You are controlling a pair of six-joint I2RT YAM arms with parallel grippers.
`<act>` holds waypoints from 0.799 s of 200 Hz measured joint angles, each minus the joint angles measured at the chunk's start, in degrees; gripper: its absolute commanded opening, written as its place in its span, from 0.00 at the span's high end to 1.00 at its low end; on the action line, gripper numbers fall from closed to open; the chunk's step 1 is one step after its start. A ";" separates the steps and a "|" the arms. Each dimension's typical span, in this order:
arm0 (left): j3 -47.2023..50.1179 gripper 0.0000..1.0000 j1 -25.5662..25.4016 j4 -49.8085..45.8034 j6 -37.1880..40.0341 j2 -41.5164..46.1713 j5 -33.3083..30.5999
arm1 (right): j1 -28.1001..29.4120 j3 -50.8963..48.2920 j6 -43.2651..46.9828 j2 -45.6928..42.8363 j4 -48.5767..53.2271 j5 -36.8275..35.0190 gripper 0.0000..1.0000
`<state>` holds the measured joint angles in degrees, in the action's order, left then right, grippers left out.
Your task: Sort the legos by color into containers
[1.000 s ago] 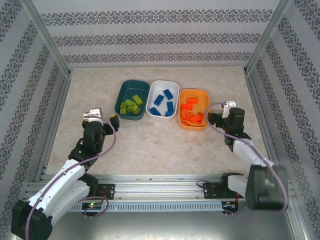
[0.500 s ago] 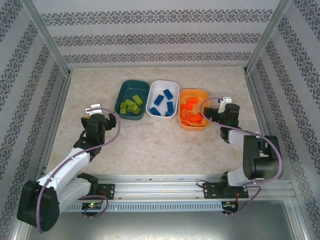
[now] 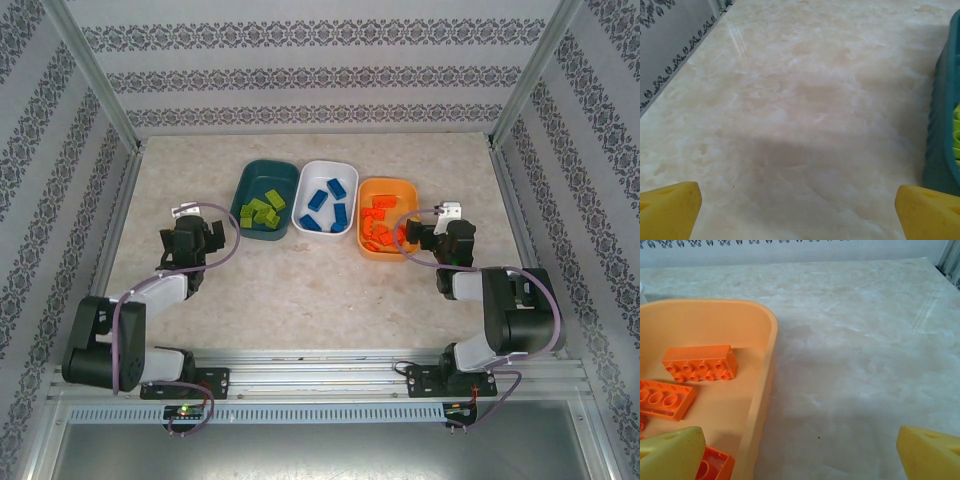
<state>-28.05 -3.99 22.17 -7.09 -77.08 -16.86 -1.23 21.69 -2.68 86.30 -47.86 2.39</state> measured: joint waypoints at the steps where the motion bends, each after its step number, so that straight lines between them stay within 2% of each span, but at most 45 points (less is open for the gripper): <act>1: -0.04 0.00 0.07 0.15 0.07 -0.15 0.09 | 0.00 0.00 0.00 0.00 -0.02 -0.02 0.02; 70: -1.99 0.00 2.60 8.07 3.10 -10.78 6.14 | 0.66 0.00 0.07 0.02 -0.44 -1.09 0.02; 109: -1.75 0.00 2.99 11.32 3.93 -11.91 8.87 | 0.74 0.00 0.07 0.02 -0.44 -1.53 0.02; 160: 6.01 0.00 4.79 23.85 4.76 -12.74 15.45 | 0.76 0.00 0.07 0.02 -0.44 -1.55 0.02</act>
<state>-22.04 0.80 46.02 -2.33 -89.82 -1.41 -0.47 21.69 -2.61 86.32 -48.29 0.84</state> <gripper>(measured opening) 0.999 0.980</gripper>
